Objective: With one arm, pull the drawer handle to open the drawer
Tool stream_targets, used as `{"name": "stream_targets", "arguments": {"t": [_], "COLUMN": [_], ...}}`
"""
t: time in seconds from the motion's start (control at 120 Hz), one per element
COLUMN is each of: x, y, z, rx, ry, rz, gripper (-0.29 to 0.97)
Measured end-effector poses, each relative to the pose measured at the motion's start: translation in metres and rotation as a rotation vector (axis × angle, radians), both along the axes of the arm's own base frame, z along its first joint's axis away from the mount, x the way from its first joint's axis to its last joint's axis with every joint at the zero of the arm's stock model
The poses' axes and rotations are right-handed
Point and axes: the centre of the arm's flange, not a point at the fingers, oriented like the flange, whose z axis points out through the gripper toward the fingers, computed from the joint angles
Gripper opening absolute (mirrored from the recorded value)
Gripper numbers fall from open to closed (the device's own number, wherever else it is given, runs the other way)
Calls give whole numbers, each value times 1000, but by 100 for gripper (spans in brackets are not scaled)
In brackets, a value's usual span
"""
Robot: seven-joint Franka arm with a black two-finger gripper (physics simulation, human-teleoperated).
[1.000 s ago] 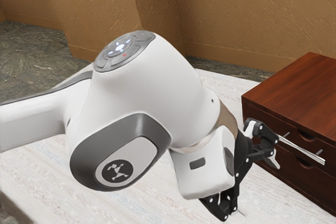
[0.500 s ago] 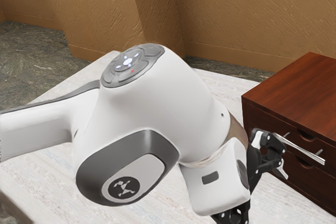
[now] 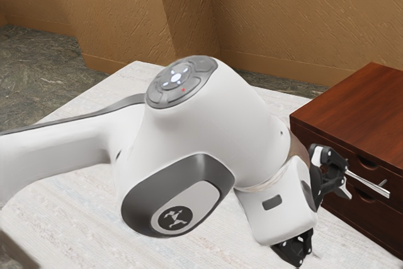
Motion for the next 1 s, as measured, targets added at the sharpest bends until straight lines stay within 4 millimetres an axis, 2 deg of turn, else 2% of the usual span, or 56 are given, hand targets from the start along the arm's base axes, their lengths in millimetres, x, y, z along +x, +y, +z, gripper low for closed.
{"name": "stream_targets", "arguments": {"t": [0.183, 0.45, 0.717, 1.0], "x": [9, 24, 43, 72], "y": [-3, -6, 7, 32], "z": [-9, -12, -13, -26], "rx": [-2, -11, 6, 19], "ry": [6, 8, -6, 8], "rz": [5, 12, 40, 92], "gripper": [68, 68, 68, 68]}}
